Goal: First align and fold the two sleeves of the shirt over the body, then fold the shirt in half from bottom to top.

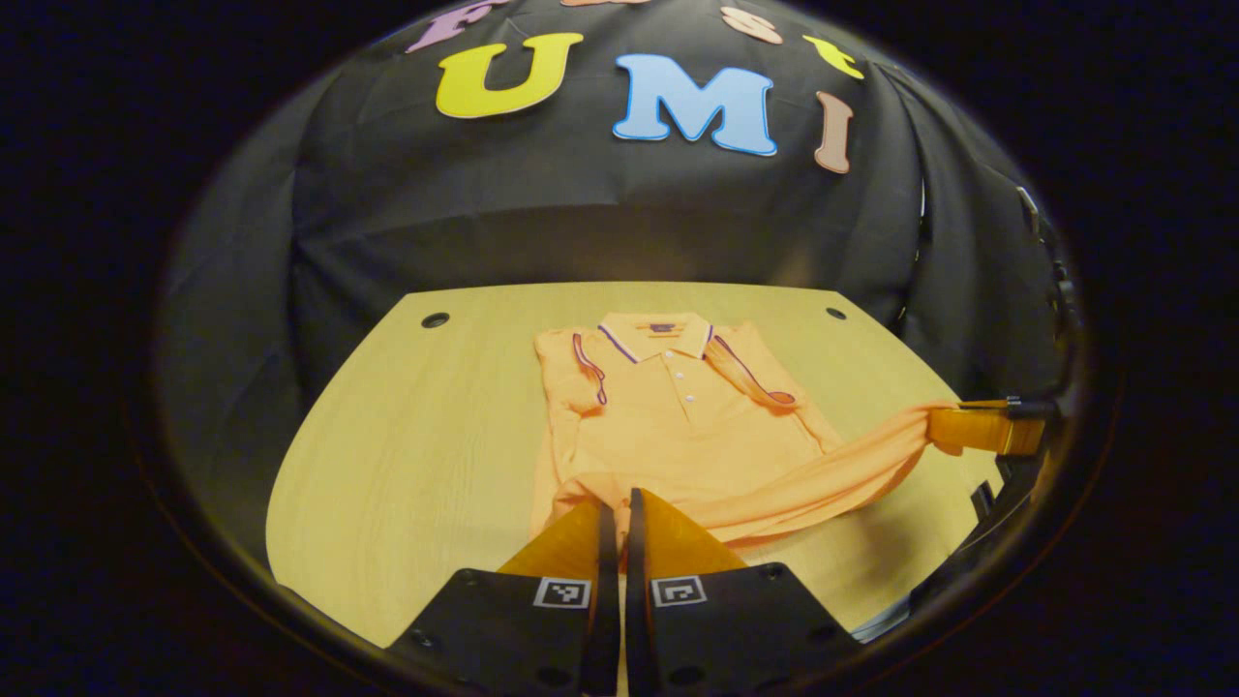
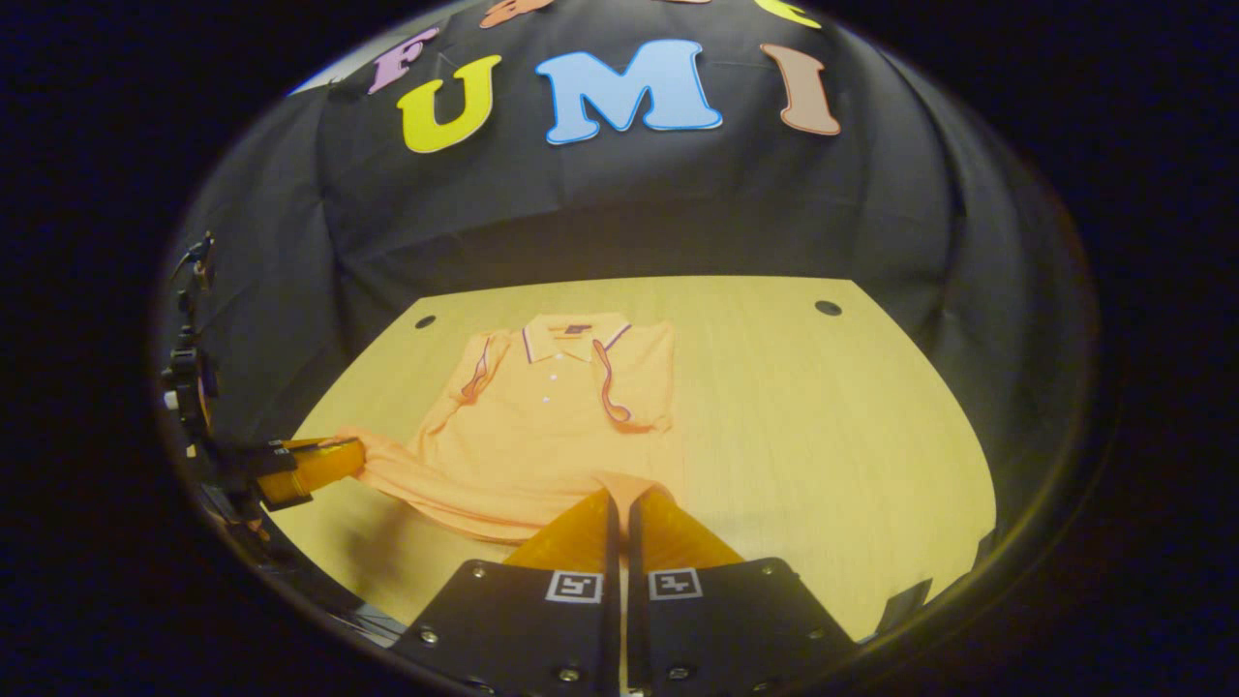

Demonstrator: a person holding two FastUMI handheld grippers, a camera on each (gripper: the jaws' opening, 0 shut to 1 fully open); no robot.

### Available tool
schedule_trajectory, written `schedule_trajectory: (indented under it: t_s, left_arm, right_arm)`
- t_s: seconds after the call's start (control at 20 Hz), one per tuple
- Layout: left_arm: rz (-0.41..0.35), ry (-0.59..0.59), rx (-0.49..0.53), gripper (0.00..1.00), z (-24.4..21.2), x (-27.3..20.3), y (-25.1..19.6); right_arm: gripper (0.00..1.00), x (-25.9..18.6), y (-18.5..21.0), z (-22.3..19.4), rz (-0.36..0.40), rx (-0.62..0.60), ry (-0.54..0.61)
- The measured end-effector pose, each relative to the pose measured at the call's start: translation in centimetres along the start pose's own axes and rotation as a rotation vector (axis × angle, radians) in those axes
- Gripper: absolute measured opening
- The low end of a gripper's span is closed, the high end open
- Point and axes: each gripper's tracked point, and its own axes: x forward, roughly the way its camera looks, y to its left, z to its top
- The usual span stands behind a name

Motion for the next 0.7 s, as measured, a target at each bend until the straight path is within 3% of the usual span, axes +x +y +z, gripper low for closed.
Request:
schedule_trajectory:
  t_s: [0.7]
  left_arm:
    - [-0.008, -0.049, 0.002, 0.09, 7.6, 10.1, 2.1]
  right_arm:
    - [0.03, 8.7, -0.7, 7.6, -0.055, -0.008, -0.038]
